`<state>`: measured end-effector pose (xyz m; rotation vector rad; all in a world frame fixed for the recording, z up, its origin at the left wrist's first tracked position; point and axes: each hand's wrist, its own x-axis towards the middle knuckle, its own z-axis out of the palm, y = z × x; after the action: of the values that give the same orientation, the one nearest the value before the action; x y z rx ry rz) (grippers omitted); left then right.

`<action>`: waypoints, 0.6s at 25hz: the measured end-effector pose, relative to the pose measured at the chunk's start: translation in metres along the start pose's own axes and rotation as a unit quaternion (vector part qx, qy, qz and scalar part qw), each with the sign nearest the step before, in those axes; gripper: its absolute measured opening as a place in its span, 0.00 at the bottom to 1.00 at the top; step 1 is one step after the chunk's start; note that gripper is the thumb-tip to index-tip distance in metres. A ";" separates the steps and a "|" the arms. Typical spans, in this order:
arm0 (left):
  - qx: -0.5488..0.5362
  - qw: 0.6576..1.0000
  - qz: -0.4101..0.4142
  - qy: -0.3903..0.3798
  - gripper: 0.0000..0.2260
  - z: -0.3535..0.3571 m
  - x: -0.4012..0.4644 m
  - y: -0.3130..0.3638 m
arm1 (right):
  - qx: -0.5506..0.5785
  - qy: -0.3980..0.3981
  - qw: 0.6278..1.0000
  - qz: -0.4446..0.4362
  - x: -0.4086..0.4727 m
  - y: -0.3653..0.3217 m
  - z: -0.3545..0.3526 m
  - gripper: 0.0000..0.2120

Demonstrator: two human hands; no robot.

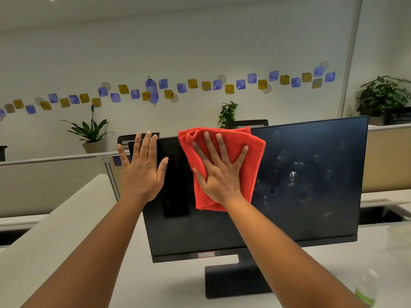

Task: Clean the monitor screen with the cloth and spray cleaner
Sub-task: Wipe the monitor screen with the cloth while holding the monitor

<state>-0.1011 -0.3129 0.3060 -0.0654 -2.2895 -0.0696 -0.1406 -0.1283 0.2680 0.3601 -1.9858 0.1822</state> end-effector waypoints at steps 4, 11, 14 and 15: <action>0.001 1.000 -0.014 -0.002 0.30 0.005 -0.001 0.002 | 0.009 0.032 0.997 0.073 -0.005 0.043 -0.008 0.29; -0.005 1.000 0.000 -0.001 0.29 0.001 -0.001 0.001 | 0.038 0.098 0.955 0.278 -0.007 0.084 -0.019 0.30; -0.001 1.000 -0.002 -0.002 0.29 0.001 -0.001 -0.002 | 0.020 0.071 0.963 0.259 -0.001 0.063 -0.017 0.34; -0.001 1.000 -0.005 -0.002 0.29 0.001 -0.002 -0.003 | 0.010 0.055 0.973 0.224 0.001 0.052 -0.014 0.36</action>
<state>-0.1007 -0.3154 0.3043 -0.0548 -2.2945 -0.0766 -0.1458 -0.0749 0.2763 -0.0913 -1.9300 0.4981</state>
